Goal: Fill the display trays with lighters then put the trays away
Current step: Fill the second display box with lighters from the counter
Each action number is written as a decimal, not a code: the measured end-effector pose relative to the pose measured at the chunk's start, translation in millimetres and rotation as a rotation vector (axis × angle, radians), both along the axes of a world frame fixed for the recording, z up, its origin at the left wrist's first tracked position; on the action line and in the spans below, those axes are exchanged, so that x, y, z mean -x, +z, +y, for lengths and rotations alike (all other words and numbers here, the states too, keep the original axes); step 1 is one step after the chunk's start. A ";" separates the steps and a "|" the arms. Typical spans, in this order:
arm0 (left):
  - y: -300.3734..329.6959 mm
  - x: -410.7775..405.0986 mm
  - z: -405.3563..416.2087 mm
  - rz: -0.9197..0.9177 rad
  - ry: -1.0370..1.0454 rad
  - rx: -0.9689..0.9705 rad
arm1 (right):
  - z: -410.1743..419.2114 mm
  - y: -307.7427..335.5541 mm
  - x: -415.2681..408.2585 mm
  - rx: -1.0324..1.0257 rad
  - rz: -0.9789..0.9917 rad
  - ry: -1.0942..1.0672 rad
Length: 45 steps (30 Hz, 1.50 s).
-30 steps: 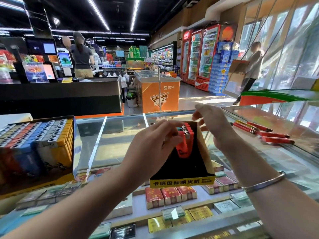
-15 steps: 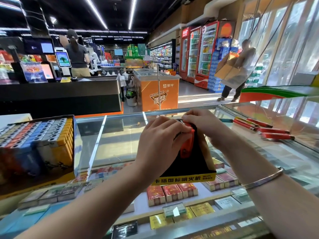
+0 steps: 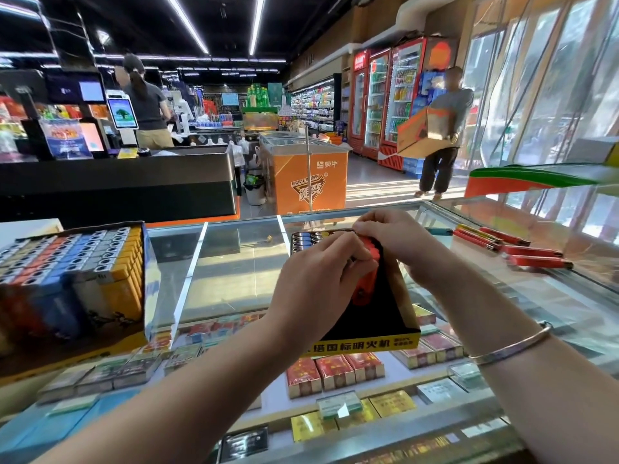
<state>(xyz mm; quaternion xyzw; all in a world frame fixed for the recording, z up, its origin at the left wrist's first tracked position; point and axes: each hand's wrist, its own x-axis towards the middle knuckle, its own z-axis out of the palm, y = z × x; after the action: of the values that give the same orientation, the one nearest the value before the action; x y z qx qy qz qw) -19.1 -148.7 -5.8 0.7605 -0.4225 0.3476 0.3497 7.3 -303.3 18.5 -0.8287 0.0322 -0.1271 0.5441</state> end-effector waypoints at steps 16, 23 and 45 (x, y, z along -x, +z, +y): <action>0.6 0.0 1.1 0.202 0.009 0.124 | 0.2 0.1 1.4 0.020 -0.006 -0.005; 4.1 3.9 1.1 0.007 0.027 -0.047 | -0.8 -0.4 0.6 0.034 -0.008 -0.003; 0.3 -9.0 13.3 -0.105 0.157 -0.360 | -0.6 -1.9 -0.5 0.050 -0.028 0.009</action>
<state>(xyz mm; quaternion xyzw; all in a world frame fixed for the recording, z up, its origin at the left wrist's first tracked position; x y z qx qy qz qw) -10.1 -135.4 -5.5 0.8221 -0.4350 0.3320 0.1572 7.8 -303.9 16.5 -0.8402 0.0178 -0.1372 0.5243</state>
